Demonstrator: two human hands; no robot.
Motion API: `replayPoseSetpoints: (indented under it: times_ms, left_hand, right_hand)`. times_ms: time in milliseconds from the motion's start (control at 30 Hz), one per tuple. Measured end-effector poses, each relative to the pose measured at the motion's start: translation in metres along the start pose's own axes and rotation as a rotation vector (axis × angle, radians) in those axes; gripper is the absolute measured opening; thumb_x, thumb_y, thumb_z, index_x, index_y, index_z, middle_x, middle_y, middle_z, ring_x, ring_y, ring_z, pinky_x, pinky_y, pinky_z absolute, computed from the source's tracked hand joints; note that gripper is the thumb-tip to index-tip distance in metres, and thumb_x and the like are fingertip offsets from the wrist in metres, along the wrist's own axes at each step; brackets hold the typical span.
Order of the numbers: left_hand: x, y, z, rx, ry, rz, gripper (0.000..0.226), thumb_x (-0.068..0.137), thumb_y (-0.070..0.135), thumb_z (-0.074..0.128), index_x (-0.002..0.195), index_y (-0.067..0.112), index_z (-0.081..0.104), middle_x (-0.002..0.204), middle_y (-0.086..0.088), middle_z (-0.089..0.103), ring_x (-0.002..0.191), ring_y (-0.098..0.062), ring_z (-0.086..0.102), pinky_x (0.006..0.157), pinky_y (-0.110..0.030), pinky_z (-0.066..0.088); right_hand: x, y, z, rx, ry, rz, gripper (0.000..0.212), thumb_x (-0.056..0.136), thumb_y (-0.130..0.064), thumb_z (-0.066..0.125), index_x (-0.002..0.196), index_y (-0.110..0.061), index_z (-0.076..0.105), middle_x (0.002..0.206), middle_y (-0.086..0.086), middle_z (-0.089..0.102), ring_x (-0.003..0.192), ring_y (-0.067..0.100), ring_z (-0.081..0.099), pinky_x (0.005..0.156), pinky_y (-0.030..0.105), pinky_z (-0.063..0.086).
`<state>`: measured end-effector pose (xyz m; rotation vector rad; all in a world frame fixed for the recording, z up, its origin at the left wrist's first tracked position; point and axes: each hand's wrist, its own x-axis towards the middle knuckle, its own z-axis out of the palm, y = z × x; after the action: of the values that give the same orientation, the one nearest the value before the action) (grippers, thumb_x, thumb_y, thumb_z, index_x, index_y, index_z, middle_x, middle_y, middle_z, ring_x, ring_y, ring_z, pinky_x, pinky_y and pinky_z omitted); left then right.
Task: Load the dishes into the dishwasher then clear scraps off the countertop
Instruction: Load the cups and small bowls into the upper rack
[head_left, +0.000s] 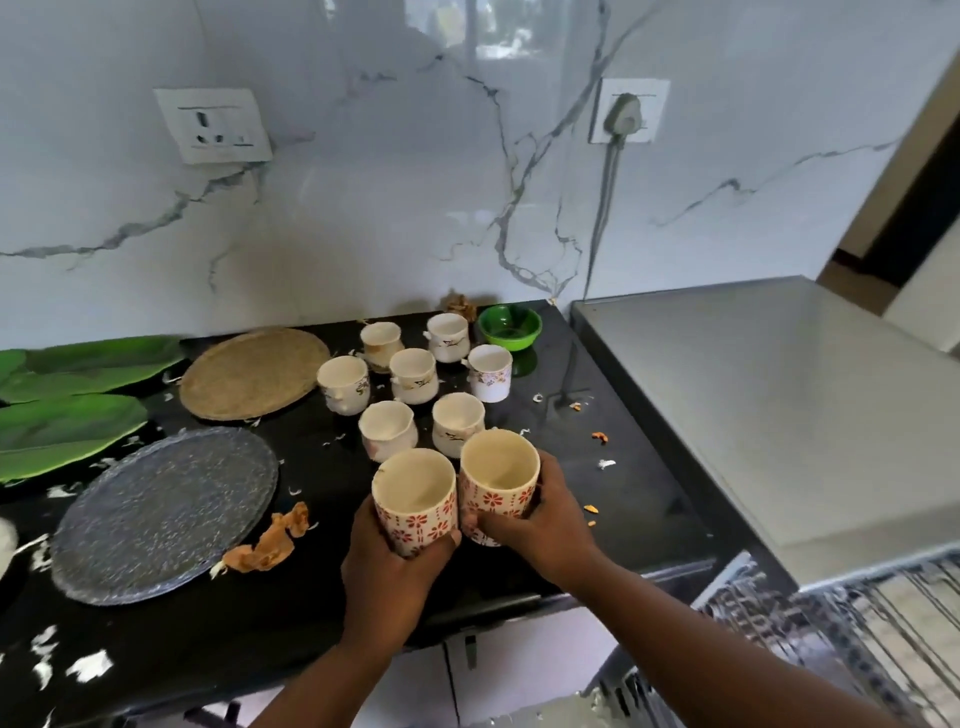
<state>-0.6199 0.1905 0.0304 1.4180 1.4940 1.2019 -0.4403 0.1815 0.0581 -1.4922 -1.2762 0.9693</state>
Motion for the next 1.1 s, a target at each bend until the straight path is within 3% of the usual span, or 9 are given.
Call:
replayPoseSetpoints:
  times_ms: [167, 333, 433, 533, 667, 900, 967, 1033, 1100]
  left_hand:
    - [-0.019, 0.02, 0.016, -0.151, -0.212, 0.042, 0.101, 0.045, 0.045, 0.085, 0.135, 0.025, 0.043, 0.127, 0.006, 0.056, 0.113, -0.012, 0.057, 0.087, -0.033, 0.052]
    - [-0.043, 0.049, 0.056, -0.21, -0.457, 0.14, 0.091, 0.044, 0.047, 0.082, 0.124, 0.047, 0.04, 0.126, 0.008, 0.051, 0.114, -0.005, 0.055, 0.083, -0.035, 0.056]
    - [-0.065, 0.07, 0.082, -0.229, -0.596, 0.197, 0.084, 0.044, 0.046, 0.079, 0.117, 0.047, 0.039, 0.122, 0.01, 0.048, 0.106, 0.005, 0.055, 0.073, -0.02, 0.055]
    - [-0.092, 0.082, 0.111, -0.178, -0.717, 0.279, 0.081, 0.046, 0.048, 0.08, 0.116, 0.056, 0.04, 0.122, 0.006, 0.047, 0.107, 0.0, 0.056, 0.078, -0.028, 0.055]
    - [-0.133, 0.088, 0.156, -0.052, -0.892, 0.368, 0.081, 0.048, 0.054, 0.077, 0.113, 0.069, 0.031, 0.115, 0.029, 0.043, 0.109, 0.0, 0.054, 0.08, -0.027, 0.054]
    - [-0.21, 0.082, 0.254, 0.267, -1.205, 0.244, 0.079, 0.054, 0.056, 0.076, 0.114, 0.063, 0.025, 0.12, 0.017, 0.046, 0.106, -0.003, 0.057, 0.078, -0.032, 0.058]
    - [-0.231, 0.075, 0.288, 0.349, -1.247, 0.102, 0.078, 0.054, 0.059, 0.08, 0.115, 0.054, 0.032, 0.118, 0.012, 0.054, 0.1, -0.006, 0.062, 0.079, -0.037, 0.058]
    - [-0.25, 0.07, 0.318, 0.466, -1.258, -0.054, 0.08, 0.061, 0.059, 0.08, 0.124, 0.034, 0.038, 0.117, 0.006, 0.061, 0.096, -0.009, 0.063, 0.083, -0.039, 0.055]
    - [-0.268, 0.065, 0.347, 0.63, -1.266, -0.218, 0.09, 0.074, 0.057, 0.073, 0.139, 0.014, 0.027, 0.131, -0.003, 0.053, 0.1, -0.014, 0.056, 0.077, -0.03, 0.05]
  right_hand:
    - [-0.037, 0.0, -0.042, 0.123, 0.093, 0.056, 0.083, 0.052, -0.033, 0.086, 0.124, -0.027, 0.047, 0.113, -0.006, 0.066, 0.105, 0.014, 0.065, 0.086, 0.037, 0.057]
    - [-0.094, 0.006, -0.091, 0.255, 0.231, 0.177, 0.065, 0.071, -0.002, 0.082, 0.124, -0.019, 0.05, 0.106, 0.002, 0.07, 0.098, 0.016, 0.068, 0.075, 0.029, 0.058]
    - [-0.134, 0.022, -0.115, 0.324, 0.336, 0.237, 0.066, 0.066, -0.007, 0.081, 0.123, -0.019, 0.052, 0.107, 0.008, 0.071, 0.101, 0.025, 0.068, 0.081, 0.041, 0.058]
    - [-0.172, 0.037, -0.138, 0.44, 0.43, 0.268, 0.067, 0.064, 0.001, 0.081, 0.122, -0.017, 0.054, 0.102, 0.012, 0.072, 0.094, 0.025, 0.07, 0.073, 0.036, 0.058]
    - [-0.227, 0.067, -0.171, 0.61, 0.526, 0.344, 0.08, 0.049, -0.012, 0.085, 0.122, -0.009, 0.053, 0.101, 0.015, 0.072, 0.092, 0.029, 0.071, 0.068, 0.033, 0.057]
    - [-0.3, 0.13, -0.237, 0.843, 0.593, 0.548, 0.057, 0.06, -0.002, 0.073, 0.114, -0.008, 0.057, 0.09, 0.012, 0.075, 0.075, 0.024, 0.073, 0.057, 0.032, 0.056]
    - [-0.318, 0.155, -0.257, 0.84, 0.546, 0.68, 0.05, 0.065, -0.016, 0.081, 0.111, -0.009, 0.061, 0.09, 0.01, 0.075, 0.075, 0.024, 0.072, 0.058, 0.03, 0.054]
    - [-0.331, 0.183, -0.271, 0.848, 0.502, 0.828, 0.039, 0.081, -0.038, 0.067, 0.105, -0.008, 0.066, 0.088, 0.012, 0.074, 0.072, 0.023, 0.068, 0.054, 0.026, 0.049]
    - [-0.343, 0.211, -0.282, 0.88, 0.474, 0.965, 0.053, 0.084, -0.055, 0.06, 0.105, -0.008, 0.067, 0.088, 0.013, 0.073, 0.07, 0.026, 0.064, 0.051, 0.025, 0.047]
